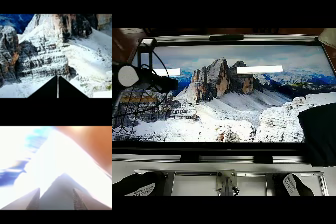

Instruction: Fold the shirts.

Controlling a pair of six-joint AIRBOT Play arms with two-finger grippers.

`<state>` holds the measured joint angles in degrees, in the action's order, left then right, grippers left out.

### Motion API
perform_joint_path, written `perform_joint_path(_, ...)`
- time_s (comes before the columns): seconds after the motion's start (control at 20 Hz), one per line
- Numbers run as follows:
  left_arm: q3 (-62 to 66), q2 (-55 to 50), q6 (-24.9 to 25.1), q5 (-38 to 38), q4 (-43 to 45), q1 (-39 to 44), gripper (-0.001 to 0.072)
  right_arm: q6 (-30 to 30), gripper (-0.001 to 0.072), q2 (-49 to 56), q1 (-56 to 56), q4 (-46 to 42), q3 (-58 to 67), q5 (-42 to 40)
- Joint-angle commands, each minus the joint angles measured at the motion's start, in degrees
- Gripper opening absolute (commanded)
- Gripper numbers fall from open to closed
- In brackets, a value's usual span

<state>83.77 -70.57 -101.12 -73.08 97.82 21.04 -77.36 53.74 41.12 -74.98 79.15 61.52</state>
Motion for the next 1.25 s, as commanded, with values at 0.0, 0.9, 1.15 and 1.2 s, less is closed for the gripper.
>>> perform_joint_path(0.0, 0.04, -5.86, 1.64, -3.74, 3.17, 3.13, 0.0445, -15.19, 0.0520, 7.06, -31.47, -9.05, 2.75, 8.50)
perform_joint_path(0.9, -7.48, -8.17, -0.04, -1.05, -0.33, 7.54, 0.0716, -23.12, 0.0520, 30.80, -53.55, -5.92, 2.80, 24.44)
perform_joint_path(1.15, -7.48, -8.17, -0.04, -3.89, -0.33, 7.54, 0.0716, -23.12, 0.0520, 30.80, -53.55, -5.92, 2.80, 24.41)
perform_joint_path(1.2, -7.48, -8.17, -0.04, -3.89, -0.31, 7.54, 0.0716, -23.12, 0.0520, 30.80, -53.55, -5.92, 2.80, 24.41)
